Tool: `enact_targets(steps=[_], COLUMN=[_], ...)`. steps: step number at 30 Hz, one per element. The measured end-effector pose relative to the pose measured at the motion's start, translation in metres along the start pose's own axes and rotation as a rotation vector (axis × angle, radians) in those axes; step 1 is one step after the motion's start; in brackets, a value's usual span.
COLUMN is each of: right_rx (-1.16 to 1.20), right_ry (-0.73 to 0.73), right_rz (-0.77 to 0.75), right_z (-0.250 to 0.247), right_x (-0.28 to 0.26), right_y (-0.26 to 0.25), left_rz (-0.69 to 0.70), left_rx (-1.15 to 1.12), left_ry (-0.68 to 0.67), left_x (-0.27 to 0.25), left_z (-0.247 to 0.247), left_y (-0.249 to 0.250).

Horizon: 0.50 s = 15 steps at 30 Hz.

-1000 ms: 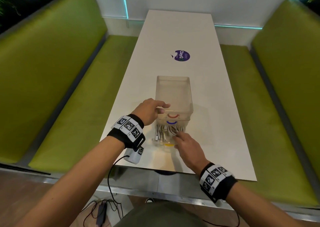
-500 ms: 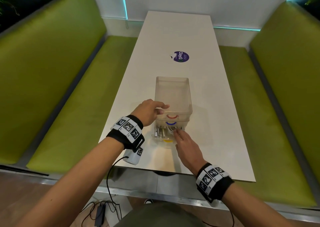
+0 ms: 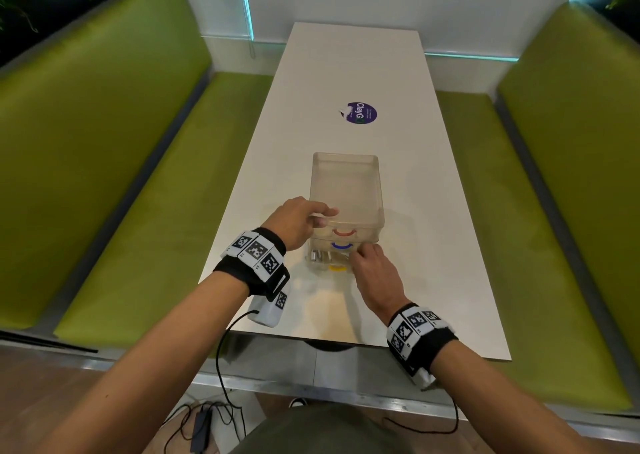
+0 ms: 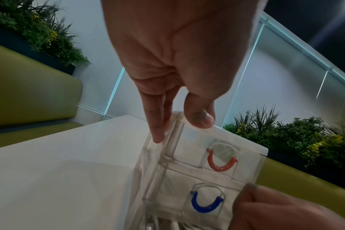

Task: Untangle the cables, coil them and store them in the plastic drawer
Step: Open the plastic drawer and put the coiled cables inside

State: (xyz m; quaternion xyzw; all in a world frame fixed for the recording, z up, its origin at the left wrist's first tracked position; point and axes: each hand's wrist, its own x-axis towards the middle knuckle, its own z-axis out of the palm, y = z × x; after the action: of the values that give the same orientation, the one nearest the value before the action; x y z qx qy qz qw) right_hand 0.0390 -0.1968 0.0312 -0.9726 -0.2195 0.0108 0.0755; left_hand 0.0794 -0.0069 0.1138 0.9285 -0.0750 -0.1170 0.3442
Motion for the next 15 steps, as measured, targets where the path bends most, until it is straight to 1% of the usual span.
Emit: enact_targets(steps=[1,2,3,5,6,10,13,14,15], right_rx=[0.013,0.055,0.094,0.148,0.171,0.254,0.246,0.262,0.304], right_ry=[0.014,-0.025,-0.068,-0.211,-0.245,-0.277,-0.362,-0.343,-0.277], right_rz=[-0.008,-0.013,-0.012,0.007,0.025,0.105,0.084,0.070,0.050], right_z=[0.005,0.009,0.014,0.021,0.022,0.021,0.012,0.005,-0.005], right_x=[-0.004,-0.009,-0.013,-0.015,-0.013,0.002,-0.004,-0.007,-0.010], right_y=[-0.001,-0.004,-0.007,-0.010,-0.011,-0.013,-0.013,-0.011,-0.009], left_rz=[-0.001,0.000,0.003,0.015,0.018,0.011,-0.005,-0.013,-0.018], left_rx=[-0.007,-0.008,-0.006,-0.002,0.000,0.009,-0.008,-0.020,-0.033], left_ry=[0.002,0.003,0.003,-0.006,-0.014,-0.010,-0.003,-0.006,-0.006], left_x=[0.000,0.000,0.000,0.002,0.003,0.003,0.005,0.004,0.003], left_z=[0.001,0.001,0.001,0.001,0.001,0.000,0.001,0.001,0.001], left_y=[-0.001,-0.003,-0.004,-0.004,-0.004,-0.002,-0.003,-0.002,-0.002])
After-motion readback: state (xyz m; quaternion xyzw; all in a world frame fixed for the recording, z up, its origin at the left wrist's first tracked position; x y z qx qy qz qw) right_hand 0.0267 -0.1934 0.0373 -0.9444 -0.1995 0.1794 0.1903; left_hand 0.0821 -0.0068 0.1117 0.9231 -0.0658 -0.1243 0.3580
